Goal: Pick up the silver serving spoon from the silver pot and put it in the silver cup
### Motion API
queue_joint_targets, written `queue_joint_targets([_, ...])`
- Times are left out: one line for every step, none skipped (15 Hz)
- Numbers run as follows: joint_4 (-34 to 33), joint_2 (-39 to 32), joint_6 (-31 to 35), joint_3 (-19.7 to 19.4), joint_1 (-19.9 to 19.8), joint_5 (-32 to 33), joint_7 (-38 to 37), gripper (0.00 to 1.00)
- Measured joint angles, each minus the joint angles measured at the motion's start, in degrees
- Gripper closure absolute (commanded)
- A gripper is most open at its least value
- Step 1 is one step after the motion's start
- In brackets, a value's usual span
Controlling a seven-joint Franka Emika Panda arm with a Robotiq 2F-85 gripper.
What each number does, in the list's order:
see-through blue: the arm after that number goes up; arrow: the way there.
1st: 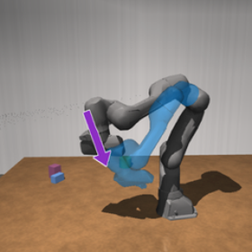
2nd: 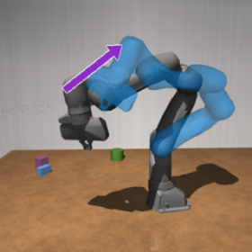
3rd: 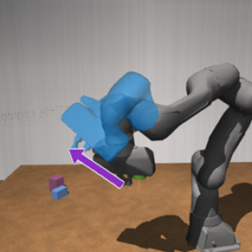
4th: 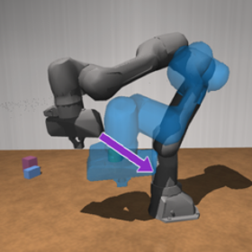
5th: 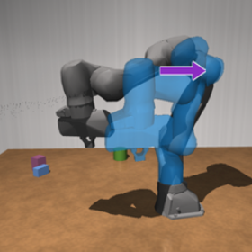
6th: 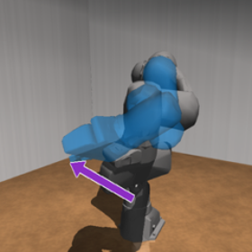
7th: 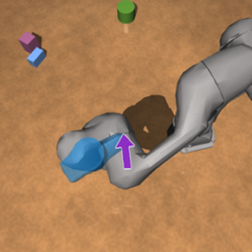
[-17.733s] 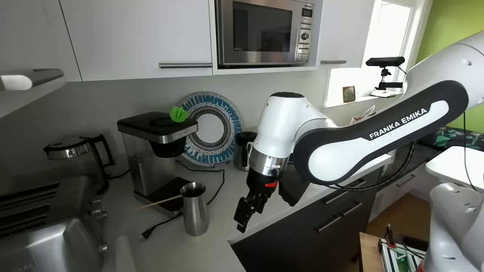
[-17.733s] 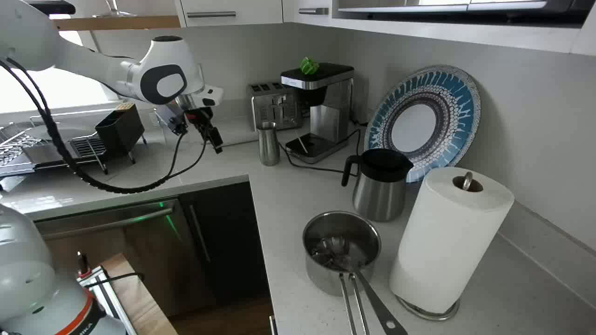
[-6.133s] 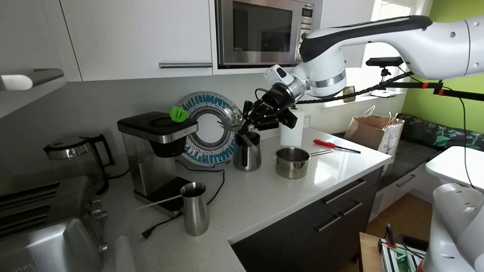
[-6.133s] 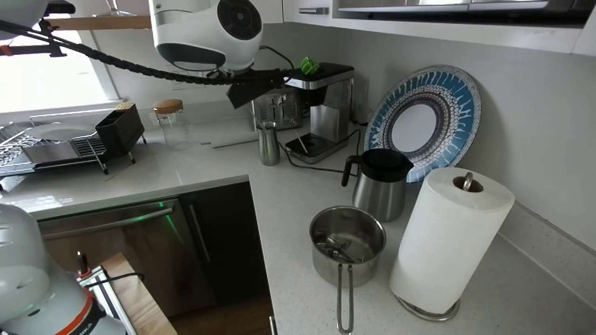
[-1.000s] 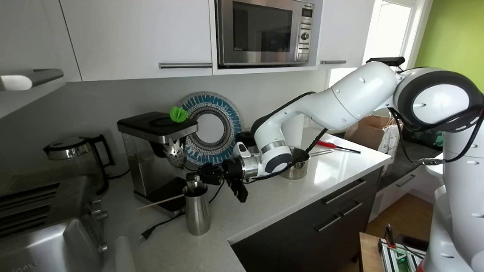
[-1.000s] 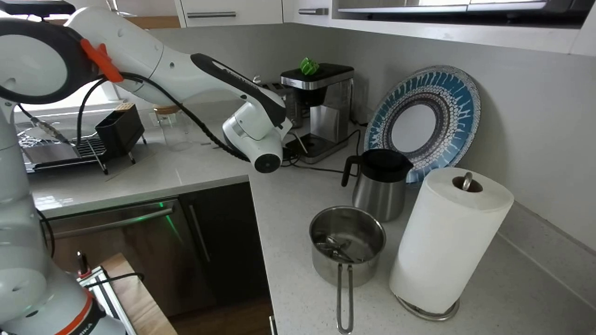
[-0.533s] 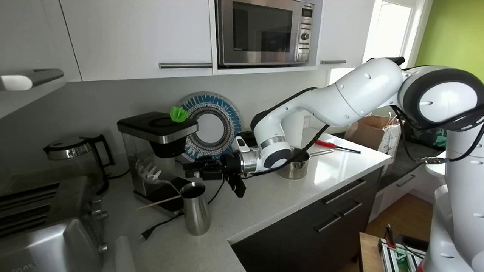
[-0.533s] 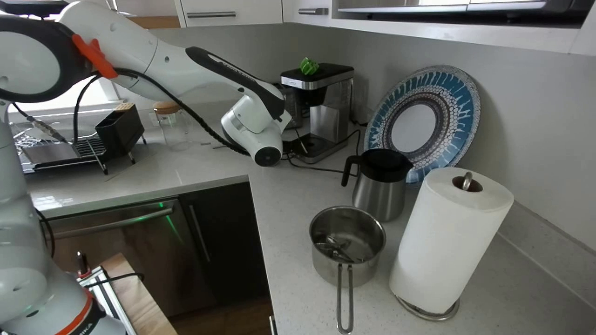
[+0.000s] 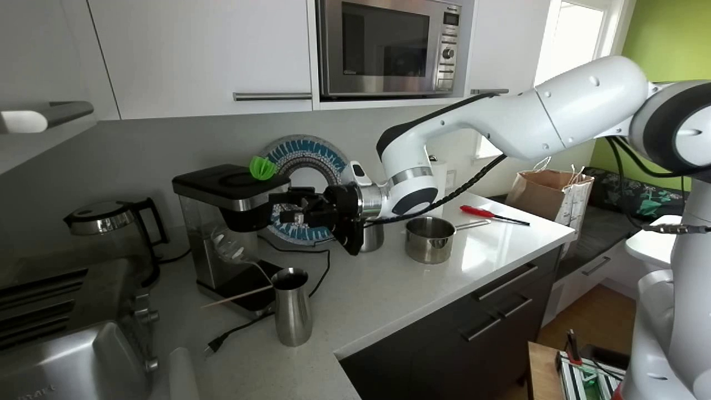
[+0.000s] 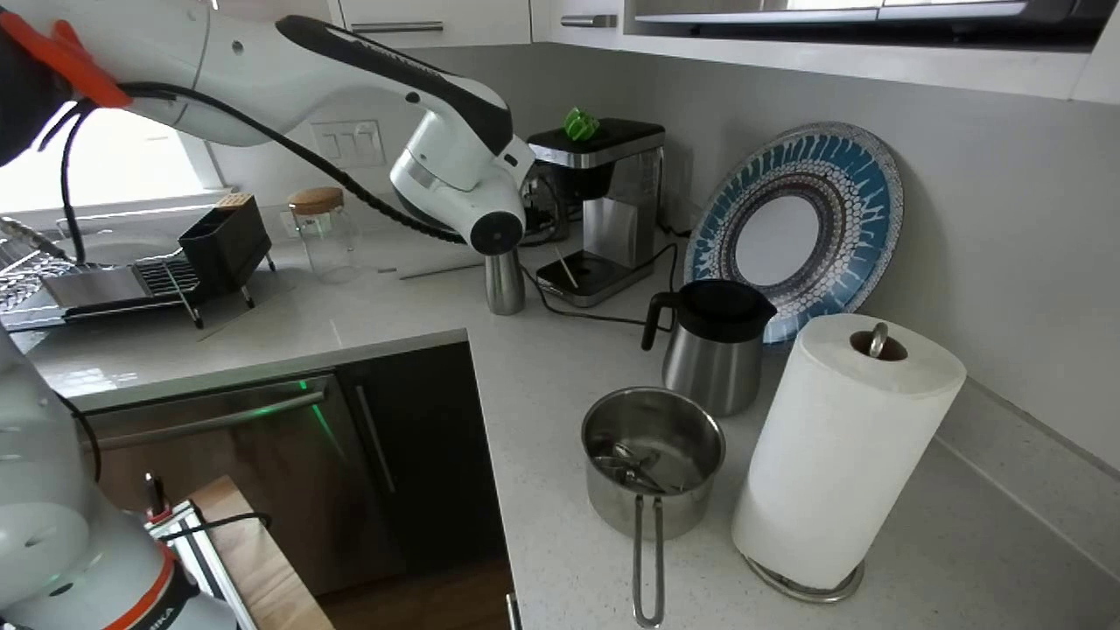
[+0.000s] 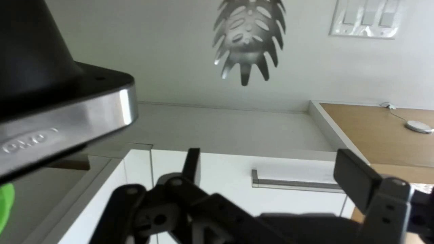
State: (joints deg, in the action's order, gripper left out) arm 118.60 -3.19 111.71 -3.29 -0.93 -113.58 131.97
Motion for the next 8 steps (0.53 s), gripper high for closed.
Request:
queue_joint_targets([0.1, 1.6, 0.0, 0.0, 0.0, 3.3, -2.3, 0.0])
queue_joint_targets([0.4, 3.5, -0.1, 0.1, 0.0, 7.4, -4.9, 0.0])
queue_joint_targets([0.9, 5.6, -0.4, 0.2, 0.0, 11.8, -7.5, 0.0])
queue_joint_targets([1.6, 8.1, -1.0, 0.2, -0.1, 16.3, -10.0, 0.0])
queue_joint_targets([2.5, 10.8, -2.5, 0.2, -0.3, 20.7, -12.3, 0.0])
queue_joint_targets([3.4, 13.8, -5.3, 0.0, -0.7, 24.7, -14.2, 0.0])
queue_joint_targets([4.2, 16.6, -9.0, -0.4, -1.3, 28.0, -15.3, 0.0])
queue_joint_targets([5.0, 19.4, -13.6, -1.1, -1.9, 30.7, -16.0, 0.0])
